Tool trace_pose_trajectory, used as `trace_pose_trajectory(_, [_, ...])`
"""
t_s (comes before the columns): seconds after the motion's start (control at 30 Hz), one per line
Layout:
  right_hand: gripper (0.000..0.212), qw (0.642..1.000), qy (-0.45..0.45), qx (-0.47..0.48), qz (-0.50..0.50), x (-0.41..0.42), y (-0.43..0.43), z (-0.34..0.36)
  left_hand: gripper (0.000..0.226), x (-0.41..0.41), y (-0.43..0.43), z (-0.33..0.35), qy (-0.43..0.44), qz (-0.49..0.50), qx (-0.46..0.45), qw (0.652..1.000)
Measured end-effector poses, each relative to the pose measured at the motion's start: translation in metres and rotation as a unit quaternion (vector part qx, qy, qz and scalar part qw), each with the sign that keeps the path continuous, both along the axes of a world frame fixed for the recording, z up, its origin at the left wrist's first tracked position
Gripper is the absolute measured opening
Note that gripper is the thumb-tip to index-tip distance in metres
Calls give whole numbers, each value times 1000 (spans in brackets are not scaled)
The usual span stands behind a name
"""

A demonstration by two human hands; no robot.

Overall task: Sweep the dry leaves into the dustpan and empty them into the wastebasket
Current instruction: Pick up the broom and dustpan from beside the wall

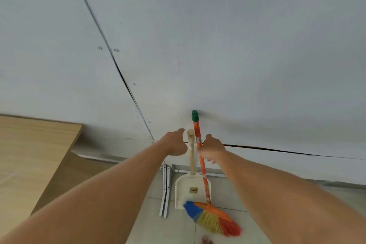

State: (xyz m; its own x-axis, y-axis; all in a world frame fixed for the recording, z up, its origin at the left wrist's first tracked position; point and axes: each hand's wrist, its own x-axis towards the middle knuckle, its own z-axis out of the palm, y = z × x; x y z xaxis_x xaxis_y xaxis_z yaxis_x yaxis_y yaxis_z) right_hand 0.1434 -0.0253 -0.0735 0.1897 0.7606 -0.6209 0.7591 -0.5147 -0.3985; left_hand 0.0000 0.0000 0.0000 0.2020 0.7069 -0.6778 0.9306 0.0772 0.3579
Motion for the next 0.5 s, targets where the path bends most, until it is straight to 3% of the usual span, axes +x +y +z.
trace_pose_trajectory(0.13, [20,999,32,-7,-26,-1,10,-13,74,-1,4,-8,-12,56,-25,998])
trace_pose_trajectory(0.33, [17,989,115,-33,-85,11,1,-12,49,4,33,-6,-24,170,-67,983])
trace_pose_trajectory(0.5, [14,942,257,-72,-203,28,-13,-1,40,25,48,-17,-84,278,-195,937])
